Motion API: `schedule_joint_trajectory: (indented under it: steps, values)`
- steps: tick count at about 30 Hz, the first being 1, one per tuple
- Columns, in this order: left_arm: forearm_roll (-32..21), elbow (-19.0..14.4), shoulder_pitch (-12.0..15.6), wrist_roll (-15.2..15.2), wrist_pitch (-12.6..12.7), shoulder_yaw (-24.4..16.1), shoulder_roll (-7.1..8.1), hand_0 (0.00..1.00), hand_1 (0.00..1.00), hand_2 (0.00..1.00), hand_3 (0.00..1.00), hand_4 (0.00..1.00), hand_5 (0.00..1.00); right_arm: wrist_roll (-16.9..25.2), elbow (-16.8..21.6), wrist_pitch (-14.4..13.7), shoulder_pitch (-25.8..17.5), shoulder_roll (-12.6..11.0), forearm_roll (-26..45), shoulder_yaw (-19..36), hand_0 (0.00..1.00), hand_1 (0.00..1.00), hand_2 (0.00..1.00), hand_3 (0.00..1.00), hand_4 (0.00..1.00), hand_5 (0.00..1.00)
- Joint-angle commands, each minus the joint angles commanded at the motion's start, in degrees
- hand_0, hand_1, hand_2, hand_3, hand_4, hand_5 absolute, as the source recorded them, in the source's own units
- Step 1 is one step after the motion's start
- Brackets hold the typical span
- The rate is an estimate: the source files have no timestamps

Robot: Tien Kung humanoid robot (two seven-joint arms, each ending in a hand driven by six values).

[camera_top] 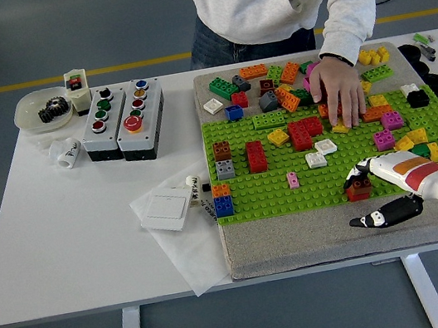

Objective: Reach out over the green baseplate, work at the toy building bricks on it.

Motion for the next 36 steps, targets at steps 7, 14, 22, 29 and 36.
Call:
schedule_joint_trajectory:
  steps: [7,14,22,29,36]
  values:
    - [0.3,0.0,0.1,0.1,0.0,-0.2,-0.05,0.766,0.811,0.855,0.772,0.793,0.695,0.0,-0.6,0.1,-0.1,0.1,0.1,-0.2,0.678,0.659,0.714,0.637,0.954,0.532]
    - [0.8,0.0,0.4,0.2,0.0,-0.6,-0.09,0.766,0.813,0.855,0.773,0.794,0.695,0.0,-0.4,0.1,-0.3,0.1,0.1,-0.4,0.678,0.658,0.714,0.636,0.954,0.532]
    - [0.7,0.0,0.3,0.1,0.0,-0.5,-0.07,0.766,0.813,0.855,0.772,0.794,0.696,0.0,-0.3,-0.1,-0.4,0.1,-0.1,0.1,0.678,0.658,0.714,0.637,0.956,0.536]
    - [1.0,0.0,0.3,0.2,-0.1,-0.7,0.00,0.765,0.813,0.856,0.773,0.794,0.696,0.2,2.2,-0.9,-0.8,-0.2,-0.7,3.5,0.677,0.656,0.714,0.636,0.956,0.537]
    - [1.9,0.0,0.4,0.3,0.0,-1.3,0.10,0.766,0.811,0.856,0.773,0.794,0.696,2.0,1.6,-3.6,-1.3,0.9,3.1,6.1,0.682,0.663,0.718,0.648,0.958,0.538]
